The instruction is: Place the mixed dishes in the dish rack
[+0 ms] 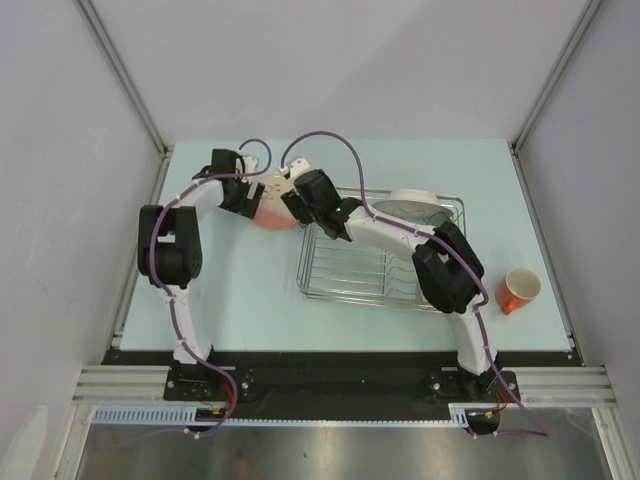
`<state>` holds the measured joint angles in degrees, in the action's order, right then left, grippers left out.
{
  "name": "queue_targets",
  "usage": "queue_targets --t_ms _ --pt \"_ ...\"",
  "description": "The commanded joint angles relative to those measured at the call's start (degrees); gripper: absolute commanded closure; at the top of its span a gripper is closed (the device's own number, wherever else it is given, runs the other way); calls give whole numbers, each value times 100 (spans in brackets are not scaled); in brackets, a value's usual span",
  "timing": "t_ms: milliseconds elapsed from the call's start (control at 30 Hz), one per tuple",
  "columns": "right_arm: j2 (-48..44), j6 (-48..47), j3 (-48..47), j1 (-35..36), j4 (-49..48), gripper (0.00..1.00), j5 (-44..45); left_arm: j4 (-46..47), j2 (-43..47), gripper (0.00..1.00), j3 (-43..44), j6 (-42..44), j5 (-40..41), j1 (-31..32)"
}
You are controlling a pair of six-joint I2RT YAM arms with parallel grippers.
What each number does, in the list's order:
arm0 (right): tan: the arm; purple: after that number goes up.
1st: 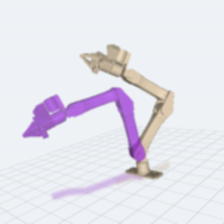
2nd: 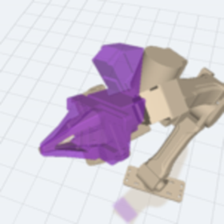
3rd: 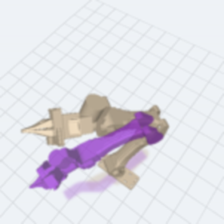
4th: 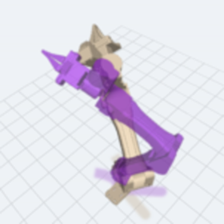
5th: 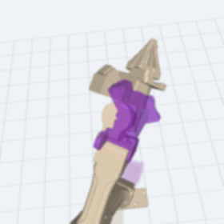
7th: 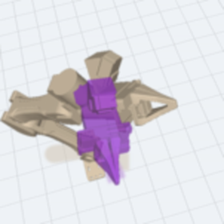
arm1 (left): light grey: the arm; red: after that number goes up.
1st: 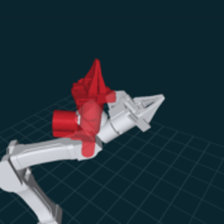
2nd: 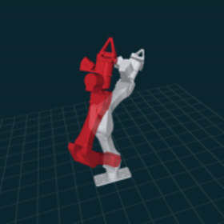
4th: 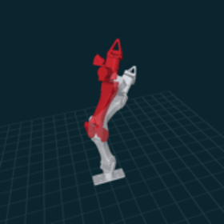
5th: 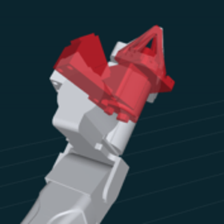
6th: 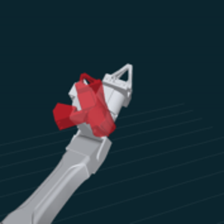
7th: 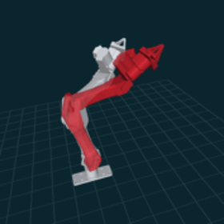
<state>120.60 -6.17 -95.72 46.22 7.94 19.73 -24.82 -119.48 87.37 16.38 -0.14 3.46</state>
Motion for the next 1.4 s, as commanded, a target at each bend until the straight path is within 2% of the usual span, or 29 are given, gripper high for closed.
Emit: queue_targets --t_ms 0,167,300,567,733,867,1367 --pt "-36 -235 -736 89 321 23 339 -541 232 0 -589 690 576 -118" --pt "157 -235 -1308 247 541 22 208 -858 723 2 -1116 928 437 -329" --pt "446 -218 -1738 397 594 21 67 -1007 1049 4 -1495 1104 199 -926" --pt "1369 343 -2837 476 788 17 -820 -1183 1471 8 -2049 1587 -81 -1427" --pt "1914 968 -3294 309 928 21 -1531 -1324 1507 13 -2005 1623 -311 -1506" --pt "2292 1311 -3452 256 946 23 -1796 -1359 1445 17 -1908 1631 -469 -1507" --pt "3075 2120 -3989 274 1077 29 -2605 -1666 1024 22 -1188 1587 -1014 -1498"
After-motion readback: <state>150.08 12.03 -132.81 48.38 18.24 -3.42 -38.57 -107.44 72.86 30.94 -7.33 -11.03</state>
